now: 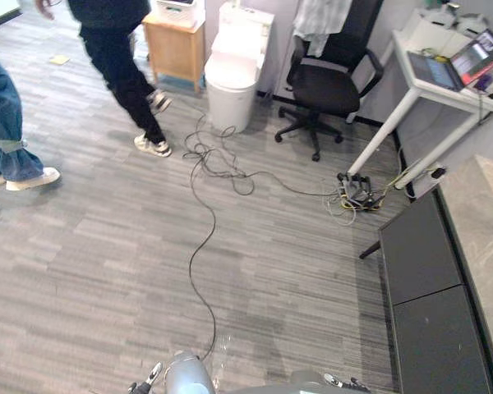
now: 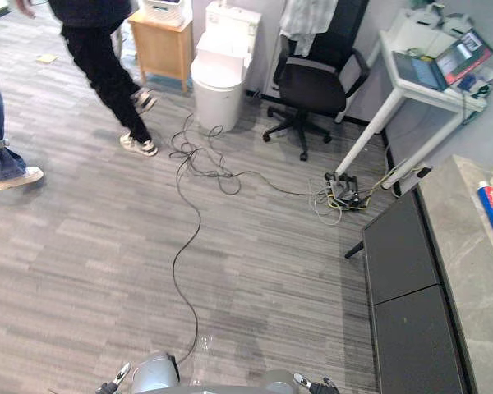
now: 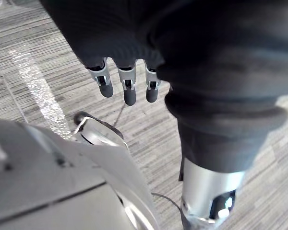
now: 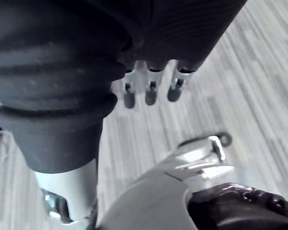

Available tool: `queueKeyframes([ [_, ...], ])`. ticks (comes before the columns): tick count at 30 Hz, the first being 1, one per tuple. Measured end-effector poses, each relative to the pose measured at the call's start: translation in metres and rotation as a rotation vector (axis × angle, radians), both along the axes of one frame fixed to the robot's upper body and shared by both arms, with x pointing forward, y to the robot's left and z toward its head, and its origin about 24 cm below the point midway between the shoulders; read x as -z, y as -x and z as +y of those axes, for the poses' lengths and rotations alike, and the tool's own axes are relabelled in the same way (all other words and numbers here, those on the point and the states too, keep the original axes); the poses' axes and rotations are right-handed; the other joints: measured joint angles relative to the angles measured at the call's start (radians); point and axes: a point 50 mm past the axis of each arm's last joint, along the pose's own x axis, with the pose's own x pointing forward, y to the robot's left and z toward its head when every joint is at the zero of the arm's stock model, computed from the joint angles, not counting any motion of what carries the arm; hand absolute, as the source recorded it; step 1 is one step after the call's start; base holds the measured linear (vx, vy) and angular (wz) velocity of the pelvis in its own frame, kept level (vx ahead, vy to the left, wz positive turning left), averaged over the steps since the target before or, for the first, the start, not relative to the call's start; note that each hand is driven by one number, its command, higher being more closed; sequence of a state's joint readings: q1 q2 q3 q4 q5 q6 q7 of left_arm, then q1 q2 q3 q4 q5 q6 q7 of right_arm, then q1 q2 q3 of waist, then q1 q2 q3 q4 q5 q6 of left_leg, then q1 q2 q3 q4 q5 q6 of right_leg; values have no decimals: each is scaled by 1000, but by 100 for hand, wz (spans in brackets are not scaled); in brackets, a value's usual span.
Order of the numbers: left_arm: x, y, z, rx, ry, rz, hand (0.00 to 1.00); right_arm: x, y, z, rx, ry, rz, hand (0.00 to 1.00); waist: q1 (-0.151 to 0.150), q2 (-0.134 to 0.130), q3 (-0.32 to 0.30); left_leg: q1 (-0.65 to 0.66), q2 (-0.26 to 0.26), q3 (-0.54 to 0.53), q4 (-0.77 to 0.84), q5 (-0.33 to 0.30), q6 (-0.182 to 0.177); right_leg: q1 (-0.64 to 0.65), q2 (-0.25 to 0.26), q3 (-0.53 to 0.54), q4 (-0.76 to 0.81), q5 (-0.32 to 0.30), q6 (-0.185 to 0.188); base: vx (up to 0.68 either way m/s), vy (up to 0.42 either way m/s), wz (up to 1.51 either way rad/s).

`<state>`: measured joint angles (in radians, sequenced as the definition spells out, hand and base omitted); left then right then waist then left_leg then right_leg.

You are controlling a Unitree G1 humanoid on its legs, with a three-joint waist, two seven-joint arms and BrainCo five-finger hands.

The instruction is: Organize washtable

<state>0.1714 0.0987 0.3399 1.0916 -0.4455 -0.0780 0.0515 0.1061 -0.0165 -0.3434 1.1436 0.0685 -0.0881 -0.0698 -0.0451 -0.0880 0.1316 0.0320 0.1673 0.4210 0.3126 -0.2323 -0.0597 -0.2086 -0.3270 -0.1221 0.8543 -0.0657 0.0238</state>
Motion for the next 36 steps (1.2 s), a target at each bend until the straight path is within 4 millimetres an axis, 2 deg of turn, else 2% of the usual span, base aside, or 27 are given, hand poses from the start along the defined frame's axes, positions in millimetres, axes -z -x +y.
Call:
queueKeyframes([
  [3, 1, -9, -6, 112, -4, 14, 0, -2, 1, -9, -2, 23, -13, 0, -12, 54, 6, 139, 0, 67, -124, 1, 0, -79, 82, -175, 123, -167, -34, 311, 110, -74],
  [4, 1, -16, -10, 155, 0, 8, 0, -4, -1, -12, 0, 34, -29, 0, -34, 72, 14, 177, 0, 89, -151, 1, 0, -107, 121, -247, 82, -209, -57, 408, 70, -39],
  [5, 1, -22, -14, 178, 3, 0, 0, -5, -1, -14, 1, 39, -30, 0, -47, 80, 19, 193, 0, 97, -161, 1, 0, -123, 142, -286, 32, -216, -67, 422, 50, -19],
  [6, 1, -31, -19, 204, 8, -16, 0, -5, 2, -16, 2, 44, -25, 0, -58, 93, 26, 210, 0, 101, -171, 1, 0, -147, 165, -329, -69, -213, -72, 390, -1, 0],
  [7, 1, -41, -27, 239, 18, -33, 0, -4, 7, -17, 5, 46, -10, 0, -63, 104, 33, 227, -2, 102, -182, 1, -1, -169, 182, -365, -223, -183, -69, 436, -53, 15],
  [8, 0, -45, -31, 280, 21, -41, 0, -3, 17, -17, 11, 42, 22, 0, -68, 94, 32, 253, -25, 103, -204, 2, -7, -159, 186, -371, -454, -77, -47, 455, -74, 22],
  [9, 0, -46, -30, 298, 16, -40, 0, -2, 25, -15, 16, 38, 42, 0, -74, 68, 33, 275, -49, 101, -222, 4, -17, -142, 182, -370, -538, 54, -69, 455, -90, 3],
  [10, 3, -43, -45, 316, 53, -23, 0, -1, 27, -17, 17, 38, 57, 0, -73, 118, 41, 327, -28, 105, -256, -6, -56, -124, 217, -372, -528, 112, -152, 420, -88, -32],
  [11, 6, -39, -54, 327, 76, -10, 0, -4, 24, -26, 37, 60, 41, 0, -78, 140, 47, 332, -9, 104, -255, 13, -79, -144, 240, -359, -487, 52, -142, 395, -101, -46],
  [12, 6, -40, -55, 326, 79, -8, 0, -4, 22, -27, 52, 63, 32, 0, -80, 144, 52, 334, -5, 101, -235, 27, -93, -146, 240, -356, -461, 26, -139, 374, -172, -42],
  [13, 5, -41, -52, 319, 73, -13, 0, -4, 24, -25, 88, 56, 33, 0, -79, 140, 52, 312, 32, 91, -123, 40, -111, -132, 251, -352, -437, -20, -134, 281, -189, -16],
  [14, 5, -41, -52, 311, 71, -15, 0, -3, 25, -24, 105, 51, 34, 0, -81, 137, 54, 283, 66, 68, -26, 40, -112, -106, 264, -356, -448, -40, -143, 322, -254, -5],
  [15, 3, -43, -48, 295, 61, -28, 0, -3, 27, -21, 122, 43, 41, 0, -78, 130, 59, 184, 135, -7, 235, 58, -133, -39, 301, -367, -511, -45, -148, 293, -225, 3],
  [16, 1, -45, -44, 285, 44, -49, 0, -4, 22, -22, 128, 53, 22, 0, -70, 134, 54, 75, 165, -79, 489, 52, -134, 23, 326, -381, -566, -47, -144, 347, -234, 0],
  [18, -1, -49, -41, 283, 27, -72, 0, -6, 16, -23, 142, 55, -5, 0, -62, 120, 56, -36, 179, -115, 674, 46, -129, 87, 364, -367, -608, -35, -151, 324, -177, -25],
  [20, -2, -48, -36, 273, 16, -71, 0, -7, 2, -22, 136, 53, -41, 0, -30, 112, 54, -74, 179, -90, 611, 17, -80, 147, 403, -323, -673, -20, -160, 212, -104, -67],
  [21, -3, -49, -36, 262, 19, -79, 0, -9, -6, -22, 133, 55, -68, 0, -17, 106, 52, -80, 174, -71, 497, -3, -45, 181, 422, -285, -720, -7, -153, 170, -63, -89],
  [22, -2, -48, -35, 260, 18, -77, 0, -10, -15, -22, 133, 52, -94, 0, -16, 89, 48, -80, 155, -80, 361, -16, -28, 202, 429, -249, -755, 0, -141, 171, -47, -90],
  [23, -2, -46, -34, 260, 15, -72, 0, -11, -18, -21, 137, 50, -105, 0, -17, 90, 41, -77, 140, -97, 291, -17, -28, 207, 429, -231, -770, 4, -136, 188, 1, -83],
  [25, -1, -43, -36, 265, 25, -57, 0, -10, -16, -21, 147, 48, -101, 0, -19, 98, 21, -77, 93, -160, 39, -11, -35, 209, 428, -180, -790, 19, -126, 240, 72, -66],
  [26, 0, -42, -36, 265, 26, -54, 0, -9, -14, -21, 150, 46, -93, 0, -20, 99, 20, -74, 91, -165, 1, 0, -45, 212, 425, -170, -790, 19, -126, 251, 135, -56],
  [27, 1, -39, -37, 257, 32, -44, 0, -7, -5, -21, 172, 41, -66, 0, -19, 102, 17, -50, 73, -167, -43, 21, -75, 224, 417, -145, -790, 16, -120, 216, 183, -50],
  [28, 2, -36, -36, 239, 38, -32, 0, -5, 7, -19, 184, 36, -37, 0, -22, 95, 11, -22, 51, -163, -100, 67, -67, 232, 409, -127, -790, 10, -105, 247, 245, -45],
  [29, 3, -33, -36, 229, 42, -22, 0, -4, 12, -20, 203, 36, -25, 0, -24, 92, 4, -6, 38, -159, -129, 81, -77, 232, 401, -120, -791, 7, -100, 196, 224, -24],
  [32, 4, -27, -31, 205, 39, -2, 0, -1, 33, -16, 253, 17, 34, 0, -27, 81, -21, 35, -15, -125, -226, 118, -50, 220, 363, -97, -806, 14, -45, 133, 234, -13],
  [34, 4, -24, -29, 188, 36, 8, 0, 1, 34, -13, 251, 4, 44, 0, -23, 68, -23, 50, -34, -89, -236, 117, -47, 219, 349, -67, -823, 27, -26, 90, 250, -41],
  [36, 5, -19, -26, 165, 33, 20, 0, 1, 33, -11, 249, -2, 39, 0, -20, 66, -23, 69, -48, -31, -238, 110, -36, 215, 338, -26, -823, 35, -14, 53, 221, -71],
])
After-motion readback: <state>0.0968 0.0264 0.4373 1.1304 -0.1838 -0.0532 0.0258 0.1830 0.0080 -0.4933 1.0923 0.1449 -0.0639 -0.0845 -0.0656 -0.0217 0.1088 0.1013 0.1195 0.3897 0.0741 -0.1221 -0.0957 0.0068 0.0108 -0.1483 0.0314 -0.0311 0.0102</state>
